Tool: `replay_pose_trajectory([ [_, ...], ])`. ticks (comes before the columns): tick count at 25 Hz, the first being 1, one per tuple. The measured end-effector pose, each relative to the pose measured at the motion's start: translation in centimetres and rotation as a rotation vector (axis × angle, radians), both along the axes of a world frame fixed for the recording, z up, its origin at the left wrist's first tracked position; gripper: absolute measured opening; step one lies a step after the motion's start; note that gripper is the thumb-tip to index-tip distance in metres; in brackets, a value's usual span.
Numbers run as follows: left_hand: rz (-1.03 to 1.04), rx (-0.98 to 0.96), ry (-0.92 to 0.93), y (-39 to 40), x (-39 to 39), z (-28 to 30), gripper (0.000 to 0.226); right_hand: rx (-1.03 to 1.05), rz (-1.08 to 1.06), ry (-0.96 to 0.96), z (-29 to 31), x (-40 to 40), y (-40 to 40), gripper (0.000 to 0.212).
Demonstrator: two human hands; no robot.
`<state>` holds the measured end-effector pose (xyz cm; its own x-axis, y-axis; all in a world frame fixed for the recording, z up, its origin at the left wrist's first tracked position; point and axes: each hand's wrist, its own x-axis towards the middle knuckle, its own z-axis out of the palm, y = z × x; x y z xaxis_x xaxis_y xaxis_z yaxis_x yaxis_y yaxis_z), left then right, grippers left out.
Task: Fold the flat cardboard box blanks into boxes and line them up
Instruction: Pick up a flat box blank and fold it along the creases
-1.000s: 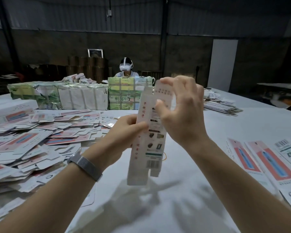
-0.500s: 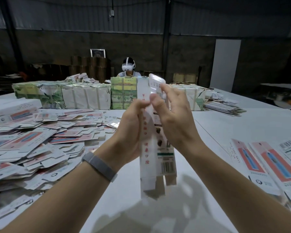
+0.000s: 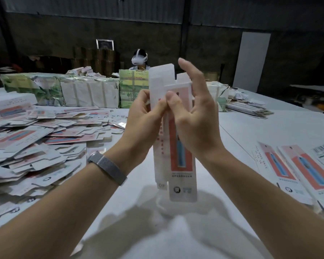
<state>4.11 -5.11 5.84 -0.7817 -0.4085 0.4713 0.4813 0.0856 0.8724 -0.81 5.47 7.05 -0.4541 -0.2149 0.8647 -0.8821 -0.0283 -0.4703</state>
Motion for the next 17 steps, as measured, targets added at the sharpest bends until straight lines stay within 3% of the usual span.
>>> replay_pose_trajectory([
  [5,-0.119,0.070,0.069,0.5,0.4,-0.7,0.012,0.079,-0.073,-0.046,-0.6,-0.6,-0.5,0.039],
  [9,-0.154,0.021,0.072,1.1,0.4,-1.4,0.036,-0.045,-0.081,-0.059,-0.8,-0.8,-0.4,0.019],
  [13,-0.142,-0.050,0.063,1.2,0.3,-1.6,0.057,-0.045,0.065,-0.150,-0.9,-0.2,-0.5,0.012],
  [17,-0.190,-0.013,0.088,1.7,0.2,-1.8,0.046,-0.020,0.212,-0.236,-0.3,0.2,-0.6,0.013],
])
